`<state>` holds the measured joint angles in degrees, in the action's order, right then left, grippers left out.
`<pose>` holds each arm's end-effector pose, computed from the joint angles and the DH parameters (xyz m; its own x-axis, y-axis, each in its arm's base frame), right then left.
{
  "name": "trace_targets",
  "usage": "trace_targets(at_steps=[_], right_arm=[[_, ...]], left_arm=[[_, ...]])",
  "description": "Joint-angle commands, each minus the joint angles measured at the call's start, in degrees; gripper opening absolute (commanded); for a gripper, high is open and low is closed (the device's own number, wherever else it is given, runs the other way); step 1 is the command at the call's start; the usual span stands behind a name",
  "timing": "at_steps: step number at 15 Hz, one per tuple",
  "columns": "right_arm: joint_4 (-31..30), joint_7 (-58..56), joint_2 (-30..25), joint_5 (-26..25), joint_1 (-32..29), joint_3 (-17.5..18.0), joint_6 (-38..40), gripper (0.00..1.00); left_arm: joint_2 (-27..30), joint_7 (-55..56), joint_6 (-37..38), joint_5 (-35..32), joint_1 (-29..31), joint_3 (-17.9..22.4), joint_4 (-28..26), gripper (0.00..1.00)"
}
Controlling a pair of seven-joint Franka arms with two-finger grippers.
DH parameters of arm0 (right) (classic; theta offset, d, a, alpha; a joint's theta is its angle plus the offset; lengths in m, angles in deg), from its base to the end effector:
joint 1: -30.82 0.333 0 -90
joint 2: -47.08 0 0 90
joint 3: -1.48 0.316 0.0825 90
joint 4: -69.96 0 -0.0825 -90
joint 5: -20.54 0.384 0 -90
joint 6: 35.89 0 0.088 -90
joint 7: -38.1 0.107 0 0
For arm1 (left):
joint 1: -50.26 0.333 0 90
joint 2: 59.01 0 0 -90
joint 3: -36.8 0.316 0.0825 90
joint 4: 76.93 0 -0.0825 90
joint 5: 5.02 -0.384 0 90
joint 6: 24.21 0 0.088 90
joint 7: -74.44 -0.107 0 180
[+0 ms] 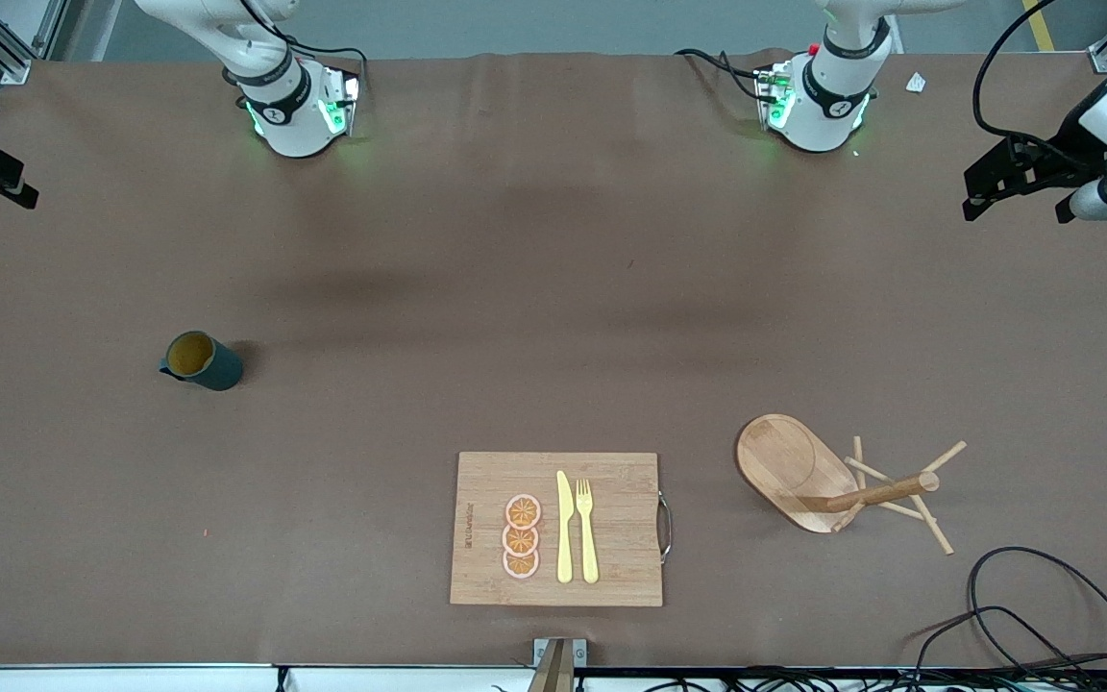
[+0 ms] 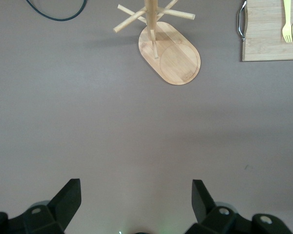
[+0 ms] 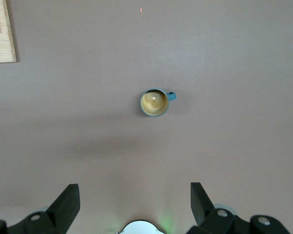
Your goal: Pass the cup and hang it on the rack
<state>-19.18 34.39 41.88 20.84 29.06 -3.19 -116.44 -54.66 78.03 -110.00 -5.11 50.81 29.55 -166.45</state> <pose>0.5049 -0.0586 0.6656 0.9972 -0.0456 -0.0585 -0.0467 -0.9988 -0.0164 0.5194 -0.0638 0.6625 0.9985 -0.0539 0.0109 -0.0538 -0.9985 -0.0105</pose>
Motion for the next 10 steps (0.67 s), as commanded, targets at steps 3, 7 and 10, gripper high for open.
trace_targets(at_steps=[3, 7, 10], right_arm=[[-0.95, 0.02, -0.69, 0.75, -0.44, 0.37, -0.49, 1.0], [-0.95, 0.2, -0.69, 0.75, -0.36, 0.28, 0.04, 1.0], [0.54, 0.81, -0.6, 0.75, -0.62, 0.28, 0.13, 1.0]], left_arm=[[0.14, -0.42, 0.71, -2.19, -0.02, -0.31, 1.01, 1.0], [0.14, -0.6, 0.71, -1.67, 0.33, -0.13, 1.01, 1.0], [0.14, -0.6, 0.8, -1.4, 0.25, 0.13, 0.92, 1.0]])
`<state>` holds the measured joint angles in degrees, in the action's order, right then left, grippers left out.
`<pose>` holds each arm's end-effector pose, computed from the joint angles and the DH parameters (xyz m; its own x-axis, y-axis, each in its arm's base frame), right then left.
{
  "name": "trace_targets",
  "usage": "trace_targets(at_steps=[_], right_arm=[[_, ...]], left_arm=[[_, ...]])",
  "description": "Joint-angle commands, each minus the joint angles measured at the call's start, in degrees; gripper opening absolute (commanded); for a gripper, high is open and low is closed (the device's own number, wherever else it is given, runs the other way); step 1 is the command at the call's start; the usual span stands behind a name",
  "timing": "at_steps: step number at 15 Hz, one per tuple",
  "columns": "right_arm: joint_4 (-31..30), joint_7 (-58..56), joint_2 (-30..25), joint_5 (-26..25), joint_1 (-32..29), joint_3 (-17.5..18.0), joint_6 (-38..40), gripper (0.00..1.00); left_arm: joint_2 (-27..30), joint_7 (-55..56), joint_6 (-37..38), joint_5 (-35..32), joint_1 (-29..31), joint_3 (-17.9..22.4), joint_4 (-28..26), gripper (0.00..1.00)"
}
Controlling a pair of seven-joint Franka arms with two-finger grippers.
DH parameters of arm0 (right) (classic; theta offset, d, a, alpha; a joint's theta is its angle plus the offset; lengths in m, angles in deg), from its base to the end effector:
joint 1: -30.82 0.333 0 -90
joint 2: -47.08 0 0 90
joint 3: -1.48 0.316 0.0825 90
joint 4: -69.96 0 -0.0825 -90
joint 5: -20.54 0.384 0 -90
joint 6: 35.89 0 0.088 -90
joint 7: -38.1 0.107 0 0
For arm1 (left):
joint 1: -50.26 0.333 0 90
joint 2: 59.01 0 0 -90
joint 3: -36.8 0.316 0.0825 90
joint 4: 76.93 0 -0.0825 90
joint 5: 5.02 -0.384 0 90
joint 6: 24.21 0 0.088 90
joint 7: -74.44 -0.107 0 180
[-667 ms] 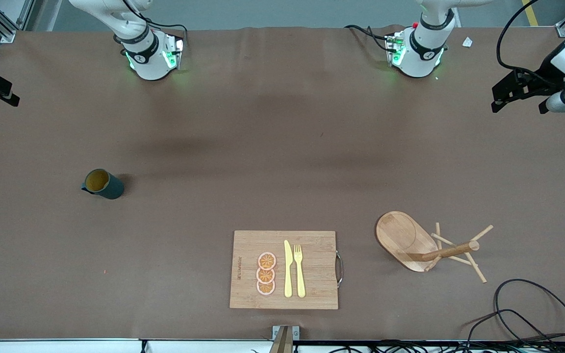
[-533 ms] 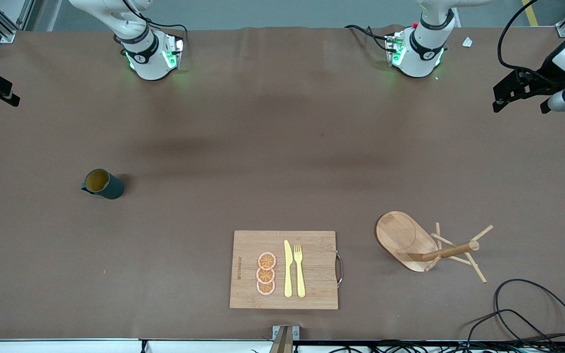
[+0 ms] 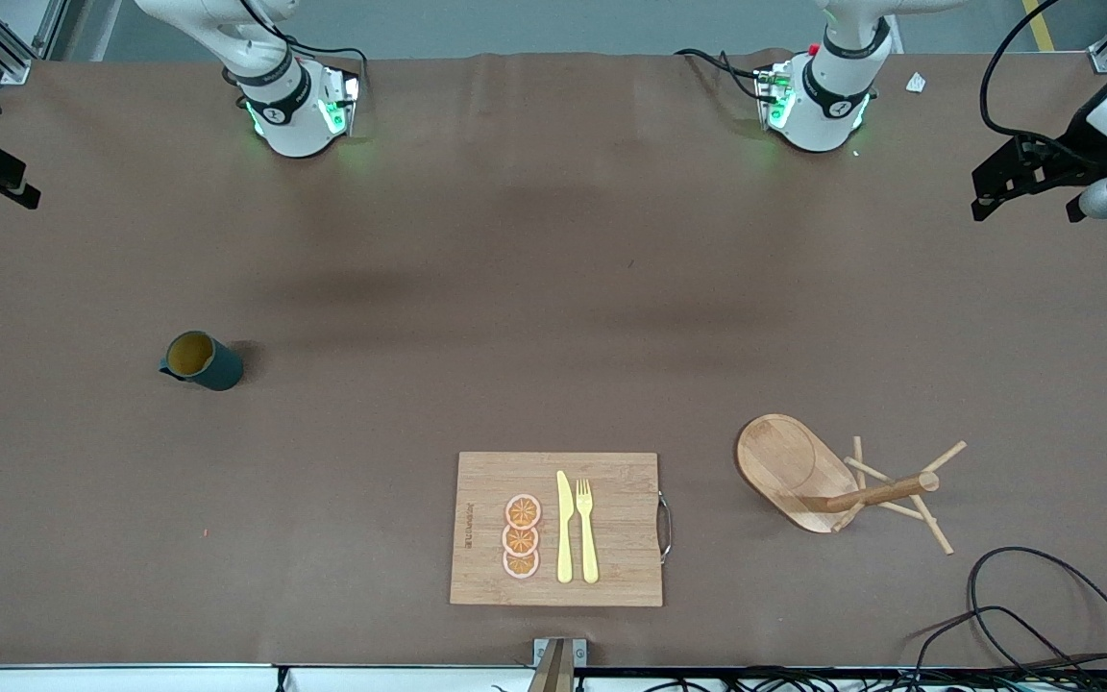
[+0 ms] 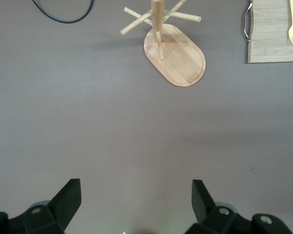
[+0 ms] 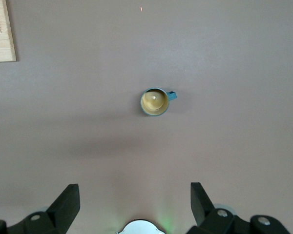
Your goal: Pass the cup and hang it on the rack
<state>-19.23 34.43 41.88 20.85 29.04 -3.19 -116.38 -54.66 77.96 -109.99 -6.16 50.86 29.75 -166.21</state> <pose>0.5048 -0.0587 0.6651 0.9971 -0.0466 -0.0604 -0.0477 -0.9987 -0.0167 0.5199 -0.0594 0.6645 0.9986 -0.0494 0.0161 -0.0490 -0.9984 -0.0282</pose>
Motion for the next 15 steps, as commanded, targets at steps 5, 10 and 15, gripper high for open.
trace_targets(at_steps=[5, 10, 15], right_arm=[[0.86, 0.43, 1.68, 0.65, -1.13, 0.11, -0.8, 1.0], [0.95, 0.08, 11.85, 0.83, -1.57, 0.2, -9.74, 1.0], [-1.76, -19.82, 22.32, 0.91, -1.83, 0.37, -20.99, 1.0]], left_arm=[[-0.56, 0.08, 0.71, -0.45, 0.02, -0.32, 0.69, 1.0], [-0.74, 0.26, 0.18, -0.1, 0.02, -0.41, 0.78, 1.0], [-0.57, -0.79, 0.71, -0.1, 0.28, -0.41, 0.6, 1.0]])
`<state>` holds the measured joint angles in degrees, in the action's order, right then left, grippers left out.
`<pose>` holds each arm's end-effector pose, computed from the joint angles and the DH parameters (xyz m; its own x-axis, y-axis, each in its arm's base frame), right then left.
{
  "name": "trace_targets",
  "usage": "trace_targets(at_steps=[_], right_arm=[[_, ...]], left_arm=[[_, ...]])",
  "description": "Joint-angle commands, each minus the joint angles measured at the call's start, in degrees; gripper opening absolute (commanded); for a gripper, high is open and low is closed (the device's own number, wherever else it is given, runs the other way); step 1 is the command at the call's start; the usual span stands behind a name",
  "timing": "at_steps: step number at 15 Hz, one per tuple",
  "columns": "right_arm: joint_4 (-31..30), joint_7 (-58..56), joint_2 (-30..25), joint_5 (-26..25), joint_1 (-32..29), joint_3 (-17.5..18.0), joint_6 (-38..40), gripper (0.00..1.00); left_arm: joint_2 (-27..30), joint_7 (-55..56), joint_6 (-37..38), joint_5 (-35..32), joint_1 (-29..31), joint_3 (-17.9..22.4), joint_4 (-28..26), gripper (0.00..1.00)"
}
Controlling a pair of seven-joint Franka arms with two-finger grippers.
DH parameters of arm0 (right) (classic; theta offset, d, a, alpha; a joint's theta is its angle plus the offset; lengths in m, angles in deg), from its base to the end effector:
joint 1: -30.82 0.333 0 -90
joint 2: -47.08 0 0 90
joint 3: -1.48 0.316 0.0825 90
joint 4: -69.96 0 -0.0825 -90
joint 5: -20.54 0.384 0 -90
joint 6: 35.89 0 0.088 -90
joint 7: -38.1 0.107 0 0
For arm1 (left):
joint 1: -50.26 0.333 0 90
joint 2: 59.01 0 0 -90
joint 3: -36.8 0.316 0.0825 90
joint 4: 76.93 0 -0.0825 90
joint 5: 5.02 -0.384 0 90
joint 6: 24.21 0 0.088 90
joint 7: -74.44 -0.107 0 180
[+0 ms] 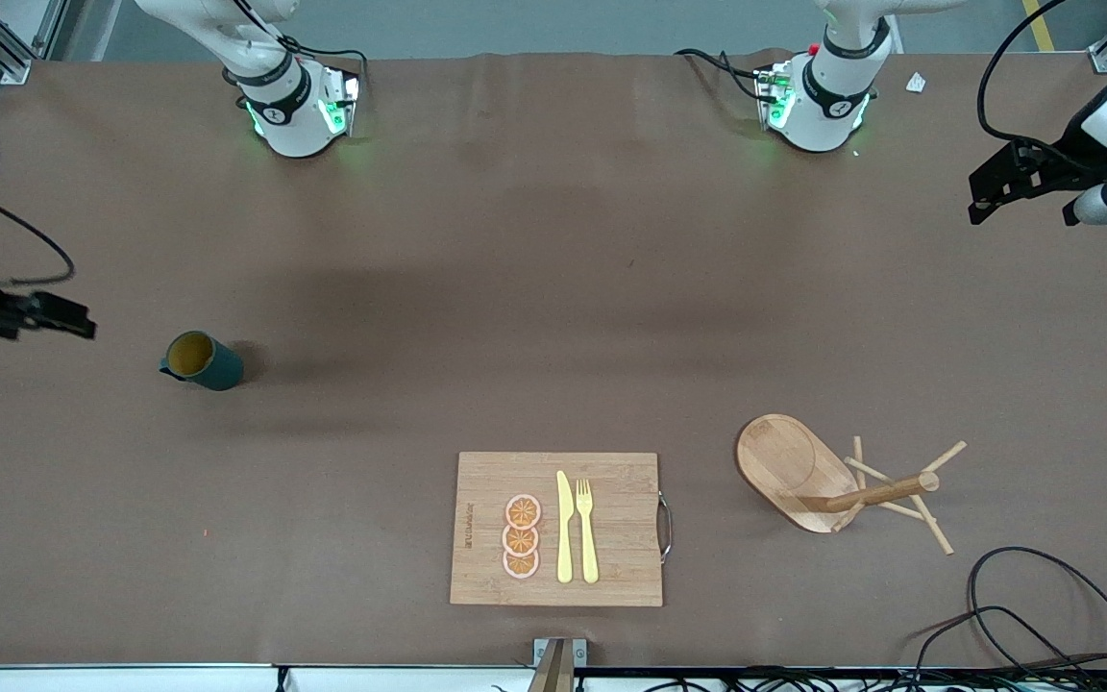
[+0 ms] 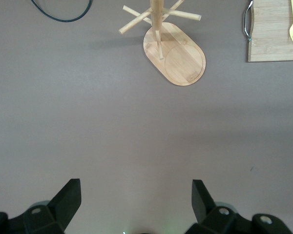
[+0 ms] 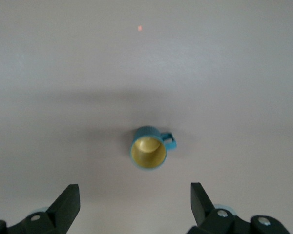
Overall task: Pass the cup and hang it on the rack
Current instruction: 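Reach the right gripper down to the teal mug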
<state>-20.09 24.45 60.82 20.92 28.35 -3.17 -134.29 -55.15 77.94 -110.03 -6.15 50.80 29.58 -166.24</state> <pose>0.6210 -0.0724 0.4946 0.9891 0.1138 -0.0935 0.1134 -0.9935 -0.0095 0.5225 -0.0616 0.6599 0.9985 -0.0538 0.0077 -0.0536 -0.9982 -0.0277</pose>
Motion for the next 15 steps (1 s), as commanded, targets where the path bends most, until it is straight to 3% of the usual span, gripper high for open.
trace_targets(at_steps=[1, 7, 13, 14, 15], right_arm=[[-3.53, -13.73, 4.36, 0.85, -2.01, 0.34, -6.94, 1.0], [-23.22, -26.58, 4.19, 0.85, -4.39, 0.52, -28.93, 1.0], [-33.06, -31.17, 4.28, 0.85, -4.66, 0.52, -39.64, 1.0], [-34.3, -31.26, 4.28, 0.85, -4.57, 0.52, -41.94, 0.97], [-34.84, -31.26, 4.36, 0.85, -4.39, 0.61, -42.66, 0.88]], left_arm=[[0.01, -0.78, 0.83, -0.1, 0.34, -0.16, 0.62, 1.0], [-0.43, -0.69, 0.83, -0.1, 0.25, -0.07, 0.62, 1.0], [-1.57, -0.07, -0.58, -0.1, 0.25, -0.25, 0.8, 1.0], [-1.74, 0.01, -0.66, -0.1, 0.25, -0.16, 0.8, 1.0], [-1.83, 0.02, -0.84, -0.1, 0.34, -0.25, 0.8, 1.0]])
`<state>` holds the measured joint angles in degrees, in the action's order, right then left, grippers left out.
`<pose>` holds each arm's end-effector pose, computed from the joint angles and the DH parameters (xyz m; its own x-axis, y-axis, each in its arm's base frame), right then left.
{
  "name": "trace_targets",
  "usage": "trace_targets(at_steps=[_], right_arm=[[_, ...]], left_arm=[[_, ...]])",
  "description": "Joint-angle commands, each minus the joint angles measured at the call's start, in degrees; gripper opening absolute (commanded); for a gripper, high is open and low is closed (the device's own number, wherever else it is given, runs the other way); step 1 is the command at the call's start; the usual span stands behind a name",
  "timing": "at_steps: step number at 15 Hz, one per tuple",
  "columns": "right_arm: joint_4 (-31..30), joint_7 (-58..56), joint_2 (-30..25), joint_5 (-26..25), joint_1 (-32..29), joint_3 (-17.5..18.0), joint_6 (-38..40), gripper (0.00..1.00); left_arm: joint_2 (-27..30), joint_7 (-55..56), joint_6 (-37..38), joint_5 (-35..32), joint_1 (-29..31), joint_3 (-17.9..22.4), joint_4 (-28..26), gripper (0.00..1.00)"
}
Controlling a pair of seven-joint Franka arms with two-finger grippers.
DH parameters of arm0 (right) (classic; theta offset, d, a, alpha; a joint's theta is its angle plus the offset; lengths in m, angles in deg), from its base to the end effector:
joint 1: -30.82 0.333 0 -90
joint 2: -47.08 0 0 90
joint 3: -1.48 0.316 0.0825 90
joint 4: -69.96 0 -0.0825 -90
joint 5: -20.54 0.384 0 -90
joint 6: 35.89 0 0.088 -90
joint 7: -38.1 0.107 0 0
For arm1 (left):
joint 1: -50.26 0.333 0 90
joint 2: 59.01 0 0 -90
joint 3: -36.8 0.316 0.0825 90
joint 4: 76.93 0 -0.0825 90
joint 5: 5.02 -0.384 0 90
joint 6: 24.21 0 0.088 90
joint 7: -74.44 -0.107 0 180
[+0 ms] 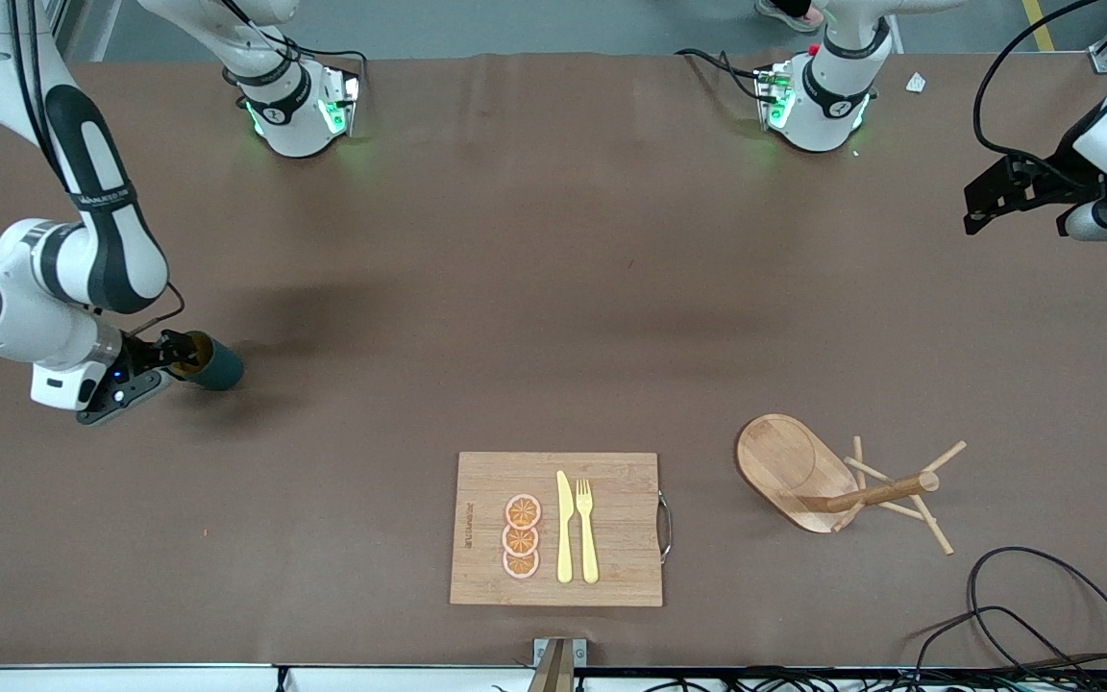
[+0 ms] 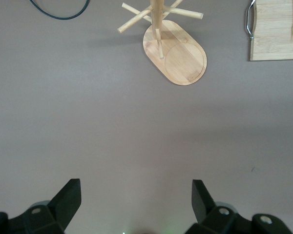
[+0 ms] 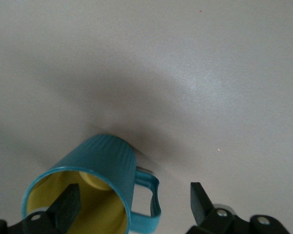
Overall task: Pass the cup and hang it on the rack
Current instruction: 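Reach the right gripper down to the teal mug, then grasp the teal mug by its rim with the right gripper and lift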
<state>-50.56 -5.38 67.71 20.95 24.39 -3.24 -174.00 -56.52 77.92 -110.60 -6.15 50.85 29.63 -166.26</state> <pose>0.5652 -0.1110 0.2415 0.8440 0.5336 -0.0544 0.5335 -0.8456 -0.0178 0.5314 -0.0607 0.6480 0.9986 -0.0527 -0.0066 -0.0528 -0.9983 -0.0256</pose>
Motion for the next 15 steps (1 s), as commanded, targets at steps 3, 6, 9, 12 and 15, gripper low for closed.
trace_targets(at_steps=[3, 6, 9, 12, 15], right_arm=[[-4.29, -2.22, -2.52, 0.81, -0.08, 0.77, -2.69, 0.4], [-4.02, -2.57, -2.52, 0.73, 0.01, 0.77, -2.34, 0.06], [-3.67, -2.4, -3.04, 0.73, 0.27, 1.12, -1.56, 0.0], [-2.18, -0.22, -5.94, 0.81, 2.55, 1.47, 3.61, 0.0], [-2.0, 13.11, -8.93, 1.42, 8.86, 1.47, 8.28, 0.0]], left_arm=[[-0.55, -0.14, -0.26, -0.1, 0.29, -0.2, 0.82, 1.0], [-1.16, -0.06, -0.44, -0.1, 0.21, -0.2, 0.82, 1.0], [-1.16, -0.06, -0.61, -0.19, 0.21, -0.2, 0.82, 1.0], [-1.08, 0.12, -0.7, -0.1, 0.21, -0.21, 0.82, 1.0], [-0.99, -0.23, -0.7, -0.1, 0.29, -0.12, 0.83, 1.0]])
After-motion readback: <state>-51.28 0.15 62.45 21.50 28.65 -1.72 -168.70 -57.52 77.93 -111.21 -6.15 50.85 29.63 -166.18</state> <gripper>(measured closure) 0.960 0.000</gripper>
